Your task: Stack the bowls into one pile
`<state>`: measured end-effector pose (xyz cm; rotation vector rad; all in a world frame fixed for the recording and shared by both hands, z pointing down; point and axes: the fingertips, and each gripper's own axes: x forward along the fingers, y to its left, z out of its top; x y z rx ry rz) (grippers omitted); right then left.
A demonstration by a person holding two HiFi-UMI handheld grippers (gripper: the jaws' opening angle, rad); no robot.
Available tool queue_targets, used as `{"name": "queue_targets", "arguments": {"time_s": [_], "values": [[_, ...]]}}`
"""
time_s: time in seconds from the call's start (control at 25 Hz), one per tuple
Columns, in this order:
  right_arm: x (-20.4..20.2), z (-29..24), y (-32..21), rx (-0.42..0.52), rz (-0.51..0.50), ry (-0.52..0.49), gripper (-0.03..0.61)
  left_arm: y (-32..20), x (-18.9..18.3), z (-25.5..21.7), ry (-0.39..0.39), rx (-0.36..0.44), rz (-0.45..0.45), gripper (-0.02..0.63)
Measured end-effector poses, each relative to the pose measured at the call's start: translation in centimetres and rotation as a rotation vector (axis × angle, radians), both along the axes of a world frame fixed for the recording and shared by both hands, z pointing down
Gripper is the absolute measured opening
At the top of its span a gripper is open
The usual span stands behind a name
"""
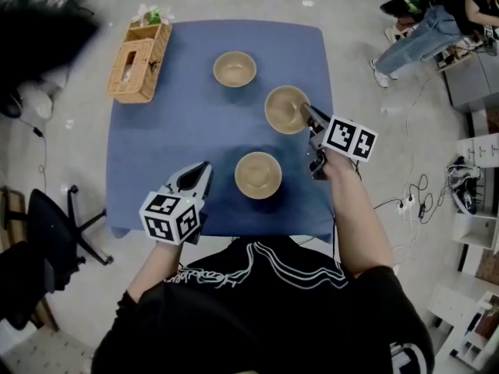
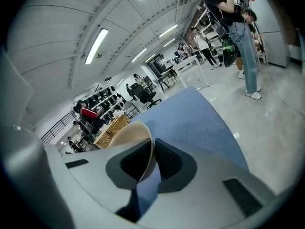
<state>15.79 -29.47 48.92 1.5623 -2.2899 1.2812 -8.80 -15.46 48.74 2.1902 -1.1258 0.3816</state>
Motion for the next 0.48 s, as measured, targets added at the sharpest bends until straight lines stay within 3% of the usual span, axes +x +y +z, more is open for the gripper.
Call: {"name": "queue_targets", "arguments": {"time_s": [0.48], "values": [[-2.5,-1.4,6.1,0.027,-0.023,-0.023,0.051,3.1,-0.4,-0.5,0.047,0.01,0.009,0.031]]}}
